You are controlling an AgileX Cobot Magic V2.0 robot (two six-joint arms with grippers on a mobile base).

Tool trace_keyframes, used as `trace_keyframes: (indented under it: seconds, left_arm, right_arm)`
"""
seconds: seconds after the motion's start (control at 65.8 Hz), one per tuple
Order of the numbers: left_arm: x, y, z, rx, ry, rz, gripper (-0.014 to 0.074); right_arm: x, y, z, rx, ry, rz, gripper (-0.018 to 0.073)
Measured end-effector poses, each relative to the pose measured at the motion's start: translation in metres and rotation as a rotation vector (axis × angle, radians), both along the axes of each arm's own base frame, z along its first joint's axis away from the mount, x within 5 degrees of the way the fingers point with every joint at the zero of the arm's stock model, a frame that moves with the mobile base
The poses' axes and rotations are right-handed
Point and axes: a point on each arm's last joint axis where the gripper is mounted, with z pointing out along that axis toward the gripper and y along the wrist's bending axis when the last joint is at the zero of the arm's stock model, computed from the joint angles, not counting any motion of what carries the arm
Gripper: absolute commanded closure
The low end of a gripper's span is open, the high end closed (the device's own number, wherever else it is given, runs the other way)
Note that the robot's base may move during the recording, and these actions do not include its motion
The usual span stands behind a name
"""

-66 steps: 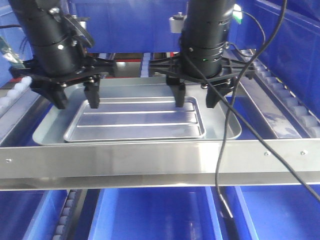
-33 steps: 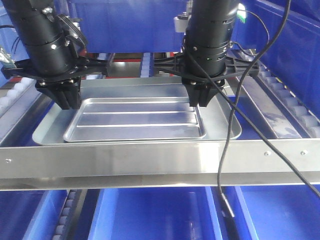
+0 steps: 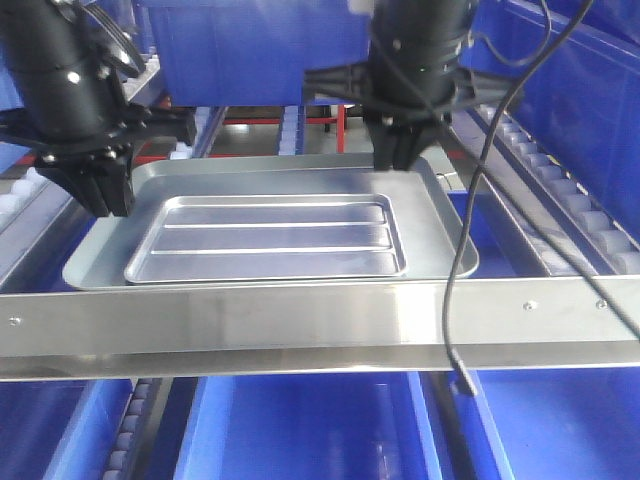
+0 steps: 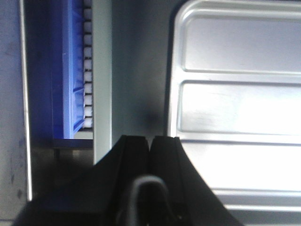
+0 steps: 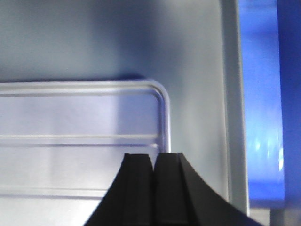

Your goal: Grab silver tray and stack on right shelf

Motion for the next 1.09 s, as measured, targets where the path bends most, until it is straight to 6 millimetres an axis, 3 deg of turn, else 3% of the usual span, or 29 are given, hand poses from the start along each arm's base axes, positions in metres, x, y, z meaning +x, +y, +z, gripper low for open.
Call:
trace_keyframes:
  seconds: [0.243,0.486,0.654,0.912,1.094]
  left_arm:
    - [-0.041,0.016,0.016,-0.087,-0.144,-0.035,0.0685]
    - [-0.095,0.036,0.019,-0.206,-0.348,-0.091,0.0685]
    - [-0.135,0.05,0.022,-0.264,-0.53,-0.171,0.0685]
    - [-0.199,0.074,0.022,-0.31,-0.764,-0.274,0.0685]
    - [-0.233,0.09,0.029,-0.35,-0.912,-0.278,0.0686]
  right_arm:
    - [-0.023,0.023,0.028,-0.043,-0.131,0.235,0.0508]
    - [-0.076,0.025,0.037,0.034,-0.269,0.406,0.0508]
    - [-0.124,-0.003,0.039,0.094,-0.375,0.476,0.0508]
    - [-0.208,-0.064,0.039,0.115,-0.536,0.541,0.0508]
    - [-0.251,-0.102,0.032,0.11,-0.584,0.5,0.051]
